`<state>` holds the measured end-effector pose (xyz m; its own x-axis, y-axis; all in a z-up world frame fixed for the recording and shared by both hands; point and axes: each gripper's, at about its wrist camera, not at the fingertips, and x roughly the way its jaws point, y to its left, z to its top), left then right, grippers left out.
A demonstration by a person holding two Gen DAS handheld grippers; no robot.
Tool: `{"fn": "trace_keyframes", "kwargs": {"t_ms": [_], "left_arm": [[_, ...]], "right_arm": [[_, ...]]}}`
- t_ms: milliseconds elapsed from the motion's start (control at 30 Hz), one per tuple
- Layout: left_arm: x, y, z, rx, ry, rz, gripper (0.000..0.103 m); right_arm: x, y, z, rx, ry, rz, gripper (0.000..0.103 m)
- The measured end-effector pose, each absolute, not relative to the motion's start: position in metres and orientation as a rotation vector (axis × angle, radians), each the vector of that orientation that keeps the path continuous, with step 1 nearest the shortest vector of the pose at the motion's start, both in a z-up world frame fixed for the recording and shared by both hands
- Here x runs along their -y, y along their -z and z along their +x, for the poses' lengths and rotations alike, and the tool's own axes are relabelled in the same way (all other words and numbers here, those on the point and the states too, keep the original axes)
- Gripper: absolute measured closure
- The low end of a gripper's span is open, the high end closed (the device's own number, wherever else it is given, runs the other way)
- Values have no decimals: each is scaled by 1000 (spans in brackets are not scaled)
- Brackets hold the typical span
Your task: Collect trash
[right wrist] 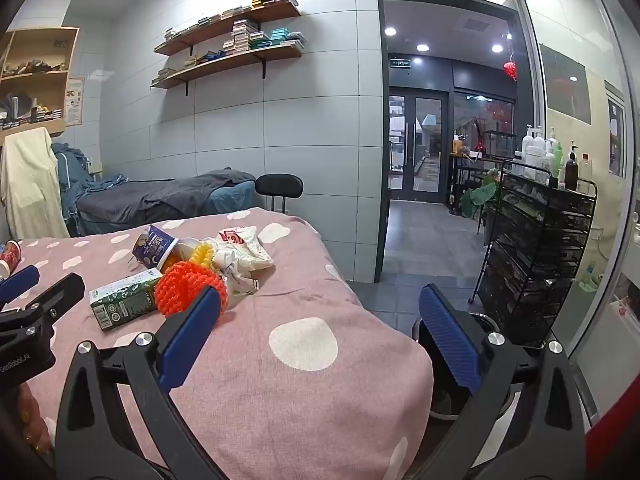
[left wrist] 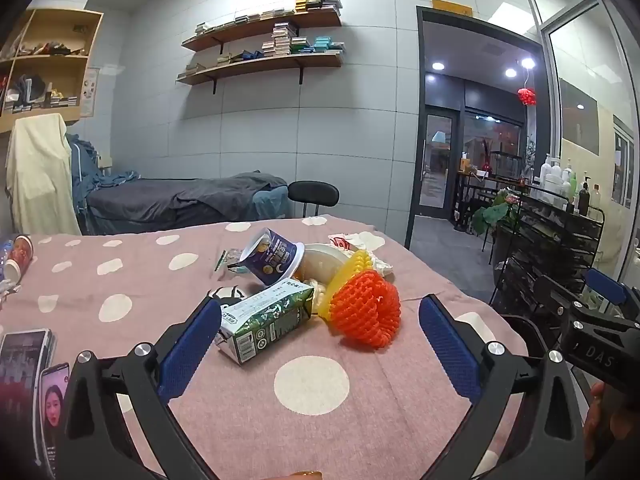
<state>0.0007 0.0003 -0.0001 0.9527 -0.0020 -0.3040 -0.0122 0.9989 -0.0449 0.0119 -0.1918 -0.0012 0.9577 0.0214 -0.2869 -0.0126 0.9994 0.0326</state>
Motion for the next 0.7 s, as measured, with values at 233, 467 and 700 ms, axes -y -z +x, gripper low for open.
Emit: {"fn": "trace_keyframes", "kwargs": {"t_ms": [233,467,700], "left_arm": [[0,0,0,-305,-6,-44,5],[0,0,1,-313,-7,-44,5],[0,0,1,-314,-8,-45,5]], "right_arm": [[192,2,13,-297,-17,29,5],[193,1,13,-300,-19,33,5],[193,3,12,-302,-19,33,5]]}}
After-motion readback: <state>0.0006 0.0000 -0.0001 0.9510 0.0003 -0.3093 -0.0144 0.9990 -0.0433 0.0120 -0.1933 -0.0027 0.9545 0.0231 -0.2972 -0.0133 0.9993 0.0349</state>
